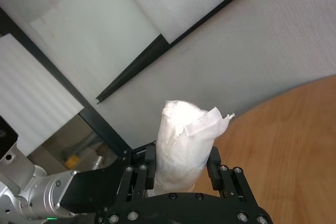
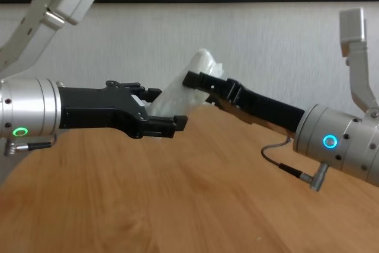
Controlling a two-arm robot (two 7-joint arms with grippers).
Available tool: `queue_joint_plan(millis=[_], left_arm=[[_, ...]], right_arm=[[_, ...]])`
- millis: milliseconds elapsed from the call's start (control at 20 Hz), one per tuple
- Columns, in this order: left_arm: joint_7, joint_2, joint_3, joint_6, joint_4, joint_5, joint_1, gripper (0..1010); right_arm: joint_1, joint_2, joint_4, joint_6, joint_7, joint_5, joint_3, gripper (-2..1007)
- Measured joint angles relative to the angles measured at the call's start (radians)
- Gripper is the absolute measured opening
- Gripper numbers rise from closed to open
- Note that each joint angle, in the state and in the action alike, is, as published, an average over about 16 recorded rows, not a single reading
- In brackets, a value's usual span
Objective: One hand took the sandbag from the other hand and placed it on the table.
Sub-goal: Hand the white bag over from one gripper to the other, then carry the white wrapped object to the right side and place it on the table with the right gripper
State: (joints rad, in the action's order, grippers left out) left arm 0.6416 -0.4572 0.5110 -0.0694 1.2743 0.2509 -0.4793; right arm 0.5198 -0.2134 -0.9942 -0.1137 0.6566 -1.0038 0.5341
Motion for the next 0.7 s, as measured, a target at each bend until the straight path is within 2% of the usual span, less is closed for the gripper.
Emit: queue_joint_plan(millis=[250,450,550,700], left_arm=[[0.0,0.0,0.0,0.0,0.0,0.0,0.0,921],[0.0,0.0,0.0,0.0,0.0,0.0,0.0,976],[0.0,0.0,0.0,0.0,0.0,0.0,0.0,992],[0.0,0.0,0.0,0.0,0.0,0.0,0.0,1003]], right_arm=[[-0.003,-0.001,-0.005,0.01,0.002,-0.007,-0.008,574],[-0.009,-0.011,-0.015,0.022,-0.015,-0.003,-0.017,574],[-0.013,-0.024,-0.028,0.029,-0.03,0.007,-0.021,574],[-0.024,-0.056,-0.059,0.04,-0.061,0.03,-0.029,574]])
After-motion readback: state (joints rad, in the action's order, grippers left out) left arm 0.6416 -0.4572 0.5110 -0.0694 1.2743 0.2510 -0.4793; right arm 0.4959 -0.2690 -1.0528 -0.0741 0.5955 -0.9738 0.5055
